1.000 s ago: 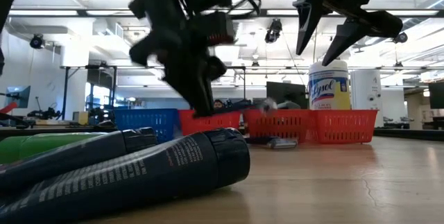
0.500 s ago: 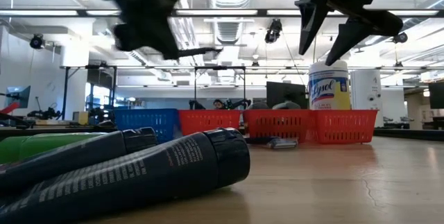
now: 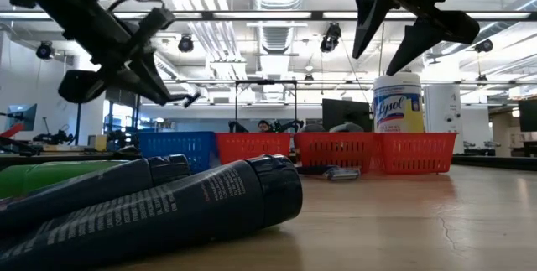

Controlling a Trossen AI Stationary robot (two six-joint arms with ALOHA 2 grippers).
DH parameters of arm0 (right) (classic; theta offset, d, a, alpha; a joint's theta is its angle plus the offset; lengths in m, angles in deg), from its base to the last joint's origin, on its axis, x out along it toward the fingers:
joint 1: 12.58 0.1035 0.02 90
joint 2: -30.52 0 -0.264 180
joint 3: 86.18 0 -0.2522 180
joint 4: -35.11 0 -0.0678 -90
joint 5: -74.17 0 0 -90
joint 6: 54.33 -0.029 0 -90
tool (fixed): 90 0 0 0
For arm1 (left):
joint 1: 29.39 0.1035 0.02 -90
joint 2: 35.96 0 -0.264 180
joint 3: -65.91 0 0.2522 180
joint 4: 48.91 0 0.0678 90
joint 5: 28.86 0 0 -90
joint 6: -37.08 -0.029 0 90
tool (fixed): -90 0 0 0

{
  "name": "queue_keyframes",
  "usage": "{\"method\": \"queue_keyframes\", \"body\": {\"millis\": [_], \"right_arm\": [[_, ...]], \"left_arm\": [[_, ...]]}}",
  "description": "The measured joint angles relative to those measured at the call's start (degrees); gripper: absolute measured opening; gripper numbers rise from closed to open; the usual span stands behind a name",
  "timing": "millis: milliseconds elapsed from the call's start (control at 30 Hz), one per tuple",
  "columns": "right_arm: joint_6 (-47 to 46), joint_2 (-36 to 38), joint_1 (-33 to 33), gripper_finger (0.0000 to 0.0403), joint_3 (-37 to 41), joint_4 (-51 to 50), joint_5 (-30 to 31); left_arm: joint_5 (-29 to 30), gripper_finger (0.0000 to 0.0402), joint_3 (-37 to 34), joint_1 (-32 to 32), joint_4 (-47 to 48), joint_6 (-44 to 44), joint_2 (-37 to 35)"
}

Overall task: Pick & Place Travel size toiletries
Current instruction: Put the blue razor into the blue bin

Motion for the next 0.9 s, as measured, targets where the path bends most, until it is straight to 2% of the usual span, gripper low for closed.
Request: {"method": "queue_keyframes", "body": {"millis": [167, 367, 700, 900], "right_arm": [[-0.1, 0.0, 0.9, 0.0278, 0.0, 0.6, 0.0], [0.0, 0.0, 1.2, 0.0290, 0.0, 2.5, 0.1], [0.0, 0.0, 1.4, 0.0307, 0.0, 5.2, 1.5], [-0.2, 0.0, 1.6, 0.0316, 0.0, 5.2, 1.5]], "left_arm": [[-2.7, 0.0029, -1.2, 5.2, -1.7, -0.1, 0.7], [-10.7, 0.0031, -1.2, 11.4, -2.0, -5.7, 4.1], [-12.7, 0.0036, -1.0, 13.2, -7.8, -7.2, 11.4], [-12.1, 0.0080, 0.1, 13.2, -8.0, -7.4, 13.4]]}}
